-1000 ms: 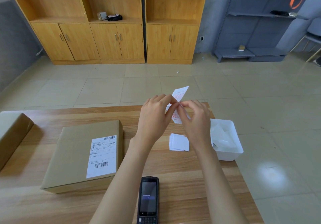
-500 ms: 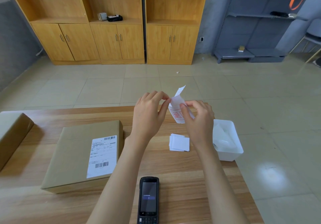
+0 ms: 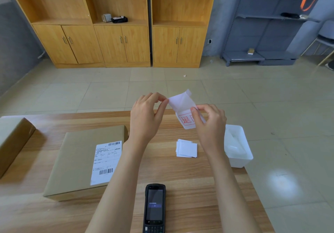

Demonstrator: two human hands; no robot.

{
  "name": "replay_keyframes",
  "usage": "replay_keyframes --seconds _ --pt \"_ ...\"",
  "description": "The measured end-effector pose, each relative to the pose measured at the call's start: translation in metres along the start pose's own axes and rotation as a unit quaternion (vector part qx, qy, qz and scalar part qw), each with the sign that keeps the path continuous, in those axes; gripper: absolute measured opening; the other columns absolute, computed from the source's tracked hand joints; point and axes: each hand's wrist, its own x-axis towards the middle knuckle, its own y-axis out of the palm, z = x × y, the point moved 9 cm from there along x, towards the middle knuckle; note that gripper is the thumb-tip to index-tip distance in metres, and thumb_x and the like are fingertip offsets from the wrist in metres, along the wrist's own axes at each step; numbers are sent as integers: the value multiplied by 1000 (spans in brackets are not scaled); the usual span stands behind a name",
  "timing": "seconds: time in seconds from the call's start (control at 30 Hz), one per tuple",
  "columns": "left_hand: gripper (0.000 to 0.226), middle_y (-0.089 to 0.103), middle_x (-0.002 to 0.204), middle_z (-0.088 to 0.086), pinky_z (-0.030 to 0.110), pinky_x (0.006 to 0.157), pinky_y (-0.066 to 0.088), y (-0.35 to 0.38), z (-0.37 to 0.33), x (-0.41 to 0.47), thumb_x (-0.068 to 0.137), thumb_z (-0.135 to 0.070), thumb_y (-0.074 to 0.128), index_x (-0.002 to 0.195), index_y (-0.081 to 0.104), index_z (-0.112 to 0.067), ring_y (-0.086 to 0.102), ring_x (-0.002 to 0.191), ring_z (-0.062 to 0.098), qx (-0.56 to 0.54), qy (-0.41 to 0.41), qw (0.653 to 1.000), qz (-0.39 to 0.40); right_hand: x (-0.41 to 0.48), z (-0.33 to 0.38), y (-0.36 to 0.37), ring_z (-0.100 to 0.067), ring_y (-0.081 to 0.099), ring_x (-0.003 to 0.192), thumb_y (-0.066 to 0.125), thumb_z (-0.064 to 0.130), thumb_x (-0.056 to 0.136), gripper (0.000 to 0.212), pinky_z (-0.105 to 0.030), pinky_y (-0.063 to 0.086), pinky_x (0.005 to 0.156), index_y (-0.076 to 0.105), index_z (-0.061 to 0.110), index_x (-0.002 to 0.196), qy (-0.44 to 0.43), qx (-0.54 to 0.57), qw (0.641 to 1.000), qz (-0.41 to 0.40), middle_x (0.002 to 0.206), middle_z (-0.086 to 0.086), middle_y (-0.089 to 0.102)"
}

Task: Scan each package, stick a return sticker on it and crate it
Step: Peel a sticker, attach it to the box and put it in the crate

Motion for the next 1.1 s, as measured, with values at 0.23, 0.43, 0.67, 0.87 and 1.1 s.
replay_keyframes --seconds 0.23,0.43,0.67,0.87,1.1 --pt "25 67 87 -5 39 75 46 -9 7 0 92 -33 51 86 65 -13 60 87 17 -19 -22 999 -17 1 -3 -3 -12 41 95 63 26 90 13 -36 37 90 69 16 93 9 2 1000 -3 97 4 65" --pt "17 66 88 -8 36 69 46 -12 16 -1 93 -27 58 86 65 -13 59 88 14 -27 -42 998 -27 1 -6 -3 -12 40 96 62 27 91 13 -34 35 89 68 15 93 8 1 1000 -1 96 4 65" --pt "16 66 90 -10 34 73 44 -17 27 -2 94 -30 56 88 65 -17 59 91 11 -30 -73 996 -29 2 -12 -4 -11 40 99 61 28 92 15 -36 36 92 68 15 94 18 3 1000 -3 97 5 64" --pt "16 66 91 -10 34 72 43 -20 31 -2 94 -29 57 88 65 -16 59 91 11 -30 -83 995 -35 1 -12 -7 -9 38 98 61 27 92 14 -32 35 92 68 15 94 17 3 1000 -6 97 5 64" --pt "16 67 92 -10 35 75 44 -23 40 -4 94 -30 56 90 65 -17 59 92 11 -27 -101 994 -38 1 -15 -9 -17 44 99 62 25 91 12 -33 35 88 68 15 92 19 -3 1000 -12 94 4 64"
